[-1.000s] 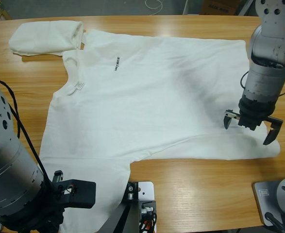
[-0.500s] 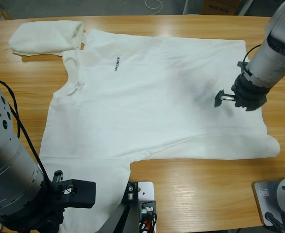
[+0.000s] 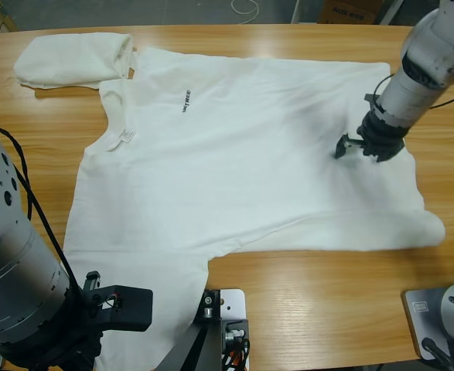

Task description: Fold clothes

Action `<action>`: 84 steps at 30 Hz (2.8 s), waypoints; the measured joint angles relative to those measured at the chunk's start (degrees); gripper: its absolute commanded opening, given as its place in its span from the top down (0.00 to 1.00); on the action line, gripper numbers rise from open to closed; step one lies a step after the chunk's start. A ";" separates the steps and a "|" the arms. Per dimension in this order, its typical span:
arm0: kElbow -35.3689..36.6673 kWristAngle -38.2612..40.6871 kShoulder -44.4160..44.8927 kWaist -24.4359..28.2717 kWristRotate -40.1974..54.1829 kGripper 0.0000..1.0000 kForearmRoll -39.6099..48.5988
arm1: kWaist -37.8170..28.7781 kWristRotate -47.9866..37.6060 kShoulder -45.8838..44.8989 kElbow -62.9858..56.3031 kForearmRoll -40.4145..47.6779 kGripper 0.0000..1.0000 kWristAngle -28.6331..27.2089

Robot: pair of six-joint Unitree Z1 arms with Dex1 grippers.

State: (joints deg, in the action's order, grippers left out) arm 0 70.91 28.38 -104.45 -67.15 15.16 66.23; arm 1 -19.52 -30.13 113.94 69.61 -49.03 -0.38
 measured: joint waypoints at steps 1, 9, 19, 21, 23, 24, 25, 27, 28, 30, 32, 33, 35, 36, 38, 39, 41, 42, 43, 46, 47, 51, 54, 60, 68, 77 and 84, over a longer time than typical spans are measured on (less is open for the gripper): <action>0.00 0.00 0.00 0.00 0.00 1.00 0.00 | 0.26 0.14 0.62 1.14 -0.41 0.14 0.00; 0.00 -0.03 0.00 0.00 0.00 1.00 0.00 | 2.27 2.93 5.38 9.86 -4.08 0.14 0.00; 0.00 -0.21 0.00 0.00 -0.04 1.00 0.00 | 4.36 9.87 9.68 19.50 -5.79 0.14 0.61; 0.00 -0.21 0.00 0.00 -0.04 1.00 0.00 | 5.19 10.95 10.62 21.61 -6.49 0.14 0.87; 0.00 -0.21 0.00 0.00 -0.04 1.00 0.00 | 5.53 11.58 11.95 23.93 -7.39 0.11 1.21; 0.00 -0.21 0.00 0.00 -0.04 1.00 0.00 | 5.67 11.93 12.71 25.20 -7.94 0.07 1.40; 0.00 -0.21 0.00 0.00 -0.04 1.00 0.00 | 5.88 12.36 13.40 26.57 -8.53 0.04 1.62; 0.00 -0.21 0.00 0.00 -0.13 1.00 0.00 | 6.45 13.17 14.56 29.69 -10.48 0.02 1.72; 0.00 -0.23 0.00 0.00 -0.22 1.00 0.00 | 6.59 13.38 14.67 30.95 -11.51 0.02 1.55; 0.00 -0.51 0.00 0.00 -0.28 1.00 0.00 | 6.52 13.56 14.06 32.54 -13.36 0.02 -0.08; 0.00 -0.97 0.00 0.00 -0.28 1.00 -0.08 | 5.75 13.45 12.18 32.55 -14.36 0.02 -1.42; 0.00 -1.21 0.00 0.01 -0.28 1.00 -0.20 | 4.89 13.03 10.68 31.98 -14.58 0.03 -1.84; 0.00 -1.54 0.00 0.08 -0.28 1.00 -0.40 | 3.17 11.69 6.25 28.70 -14.50 0.05 -2.13; 0.00 -1.66 0.00 0.17 -0.28 1.00 -0.50 | 2.44 10.83 3.99 25.70 -13.84 0.05 -1.97; 0.00 -1.85 0.00 0.30 -0.28 1.00 -0.63 | 1.66 9.41 0.05 17.83 -10.18 0.05 -0.68; 0.00 -1.98 0.00 0.37 -0.28 1.00 -0.66 | 1.51 8.85 -1.37 13.47 -7.75 0.05 0.30; 0.00 -2.24 0.00 0.44 -0.28 1.00 -0.68 | 1.31 8.08 -3.16 5.07 -2.36 0.04 1.67; -0.01 -2.36 0.00 0.45 -0.28 1.00 -0.68 | 1.14 7.91 -3.76 1.47 0.25 0.04 2.27; -0.01 -2.45 0.00 0.45 -0.28 1.00 -0.70 | 0.93 7.77 -4.23 -1.38 2.45 0.04 2.65; -0.01 -2.71 0.00 0.46 -0.28 1.00 -0.77 | 0.59 7.63 -4.88 -5.67 7.02 0.00 2.88; -0.01 -2.73 0.00 0.46 -0.28 1.00 -0.83 | 0.57 7.63 -4.88 -6.25 8.34 0.00 2.88; -0.15 -2.73 0.00 0.46 -0.34 1.00 -0.93 | 0.54 7.63 -3.61 -6.66 11.83 0.00 2.67; -0.33 -2.73 0.00 0.46 -0.40 1.00 -0.93 | 0.53 7.68 -2.12 -5.20 12.18 0.00 2.47; -0.40 -2.73 0.00 0.47 -0.40 1.00 -0.93 | 0.80 9.24 0.61 -0.59 11.61 0.00 1.70; -0.40 -2.73 0.00 0.51 -0.40 1.00 -0.96 | 2.38 11.29 6.59 11.05 4.37 0.00 1.20; -0.40 -2.73 0.00 0.52 -0.46 1.00 -1.12 | 2.38 13.06 5.35 21.00 -6.34 0.00 -1.30; -0.62 -2.73 0.00 0.52 -0.56 1.00 -1.73 | 4.32 -5.17 -10.12 8.27 -13.16 0.00 -3.11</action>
State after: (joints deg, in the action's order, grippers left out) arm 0 70.29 25.66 -104.45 -66.63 14.60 64.51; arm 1 -15.20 -35.30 103.82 77.87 -62.19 -3.49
